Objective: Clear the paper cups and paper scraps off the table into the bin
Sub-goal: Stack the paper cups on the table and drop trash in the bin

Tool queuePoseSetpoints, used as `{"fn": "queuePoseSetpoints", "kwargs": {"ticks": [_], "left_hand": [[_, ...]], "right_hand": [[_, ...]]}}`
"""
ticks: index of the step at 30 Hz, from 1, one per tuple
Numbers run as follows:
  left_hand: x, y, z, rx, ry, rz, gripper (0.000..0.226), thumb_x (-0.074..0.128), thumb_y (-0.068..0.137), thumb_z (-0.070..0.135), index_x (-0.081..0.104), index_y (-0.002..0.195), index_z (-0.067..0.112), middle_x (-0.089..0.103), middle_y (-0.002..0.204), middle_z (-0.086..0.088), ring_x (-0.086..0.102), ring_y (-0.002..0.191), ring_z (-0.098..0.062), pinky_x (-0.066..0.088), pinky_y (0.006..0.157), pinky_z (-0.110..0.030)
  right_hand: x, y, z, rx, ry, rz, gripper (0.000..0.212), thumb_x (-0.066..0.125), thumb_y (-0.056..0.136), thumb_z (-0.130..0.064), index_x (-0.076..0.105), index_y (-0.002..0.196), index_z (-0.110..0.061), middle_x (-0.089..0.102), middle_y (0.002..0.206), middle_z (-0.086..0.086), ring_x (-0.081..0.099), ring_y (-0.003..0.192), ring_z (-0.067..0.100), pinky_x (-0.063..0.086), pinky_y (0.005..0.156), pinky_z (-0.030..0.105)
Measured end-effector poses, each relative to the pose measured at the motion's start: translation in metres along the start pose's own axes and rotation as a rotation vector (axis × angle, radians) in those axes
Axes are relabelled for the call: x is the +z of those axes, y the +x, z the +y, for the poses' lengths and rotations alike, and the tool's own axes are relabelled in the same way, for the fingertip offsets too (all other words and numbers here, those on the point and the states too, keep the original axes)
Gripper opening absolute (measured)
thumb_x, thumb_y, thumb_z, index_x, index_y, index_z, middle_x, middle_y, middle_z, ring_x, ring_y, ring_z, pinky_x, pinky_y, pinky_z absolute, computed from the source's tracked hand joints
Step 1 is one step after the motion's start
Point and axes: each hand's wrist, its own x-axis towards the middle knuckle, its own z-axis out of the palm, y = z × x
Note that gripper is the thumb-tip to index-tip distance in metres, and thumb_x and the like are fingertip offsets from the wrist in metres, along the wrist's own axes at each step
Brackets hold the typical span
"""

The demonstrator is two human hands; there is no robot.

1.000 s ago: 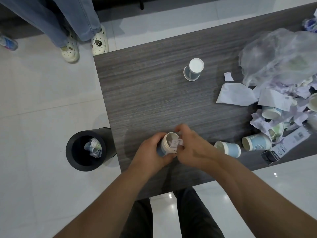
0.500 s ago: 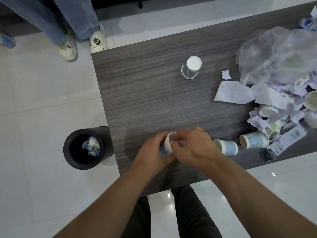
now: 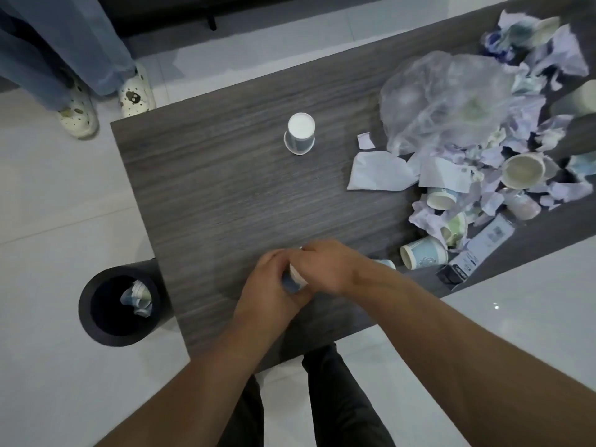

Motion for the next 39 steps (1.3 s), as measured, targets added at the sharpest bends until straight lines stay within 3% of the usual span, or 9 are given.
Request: {"fn": "queuePoseSetpoints", "kwargs": {"ticks": [4,6,9,12,17,21,26,36,39], "left_hand": [[0.006,0.028,0.022,0.06,0.073,0.019,0.056,0.066,0.072,0.054,0.067,0.125,0.038,0.07,0.118,0.019,0.068,0.107,-0.002,0.053,0.088,-0.015],[0.01,0.044,0.032,0.049,-0.042,0.028,0.052,0.067,0.073,0.049,0.07,0.124,0.035,0.076,0.115,0.011,0.073,0.108,-0.012,0.061,0.092,-0.041],[0.019,0.052,0.046,0.059,-0.057,0.043,0.049,0.078,0.069,0.058,0.068,0.117,0.052,0.077,0.111,0.026,0.073,0.1,0.007,0.059,0.082,-0.022],[0.026,0.049,0.052,0.069,-0.029,0.044,0.052,0.086,0.072,0.057,0.064,0.119,0.059,0.073,0.114,0.036,0.07,0.101,0.013,0.052,0.08,-0.013],[0.038,0.039,0.042,0.059,0.007,0.028,0.054,0.089,0.077,0.05,0.064,0.124,0.052,0.074,0.116,0.034,0.071,0.102,0.011,0.055,0.081,-0.02],[0.043,0.029,0.03,0.035,0.03,0.033,0.052,0.085,0.071,0.058,0.062,0.116,0.063,0.073,0.112,0.036,0.071,0.098,0.011,0.056,0.082,-0.024],[0.036,0.024,0.013,-0.009,0.054,0.026,0.055,0.087,0.071,0.057,0.063,0.12,0.06,0.073,0.114,0.036,0.071,0.1,0.011,0.055,0.083,-0.023],[0.036,0.017,0.01,-0.019,0.092,-0.001,0.049,0.092,0.08,0.04,0.063,0.113,0.062,0.072,0.109,0.04,0.069,0.096,0.015,0.048,0.071,-0.002],[0.041,0.016,0.015,-0.012,0.082,-0.006,0.05,0.092,0.08,0.04,0.061,0.11,0.066,0.072,0.108,0.041,0.069,0.096,0.015,0.048,0.075,-0.009]], "right_hand": [[-0.009,-0.012,0.01,-0.066,-0.119,0.261,0.031,0.046,0.1,-0.039,0.068,0.097,-0.018,0.058,0.089,-0.001,0.054,0.099,0.025,0.043,0.094,0.04],[-0.011,-0.022,0.023,-0.18,-0.19,0.457,0.023,0.053,0.096,-0.033,0.068,0.11,-0.023,0.066,0.106,0.0,0.055,0.107,0.026,0.041,0.106,0.046],[-0.024,-0.039,0.056,-0.239,0.0,0.715,0.053,0.059,0.093,-0.024,0.06,0.146,-0.023,0.062,0.145,0.001,0.056,0.128,0.022,0.042,0.112,0.04],[-0.037,-0.055,0.098,-0.141,0.247,0.827,0.051,0.056,0.092,-0.021,0.064,0.143,-0.025,0.063,0.131,-0.005,0.058,0.108,0.003,0.045,0.1,0.021],[-0.061,-0.072,0.189,0.275,0.536,1.061,0.03,0.056,0.092,-0.027,0.071,0.118,-0.028,0.067,0.112,-0.003,0.07,0.091,0.015,0.061,0.086,0.046],[-0.066,-0.072,0.247,0.547,0.66,0.986,0.041,0.061,0.092,-0.033,0.062,0.131,-0.019,0.07,0.112,0.0,0.067,0.085,0.016,0.049,0.066,0.028],[-0.075,-0.051,0.291,0.77,0.908,0.994,0.073,0.073,0.086,-0.044,0.045,0.144,-0.01,0.057,0.137,0.013,0.065,0.115,0.033,0.058,0.095,0.047],[-0.089,-0.027,0.287,0.728,0.751,0.901,0.091,0.058,0.083,-0.063,0.036,0.156,-0.014,0.048,0.152,0.016,0.056,0.124,0.037,0.047,0.092,0.042],[-0.094,-0.027,0.275,0.708,0.769,0.83,0.121,0.056,0.071,-0.083,0.021,0.167,-0.018,0.034,0.166,0.015,0.044,0.145,0.042,0.042,0.113,0.055]]}}
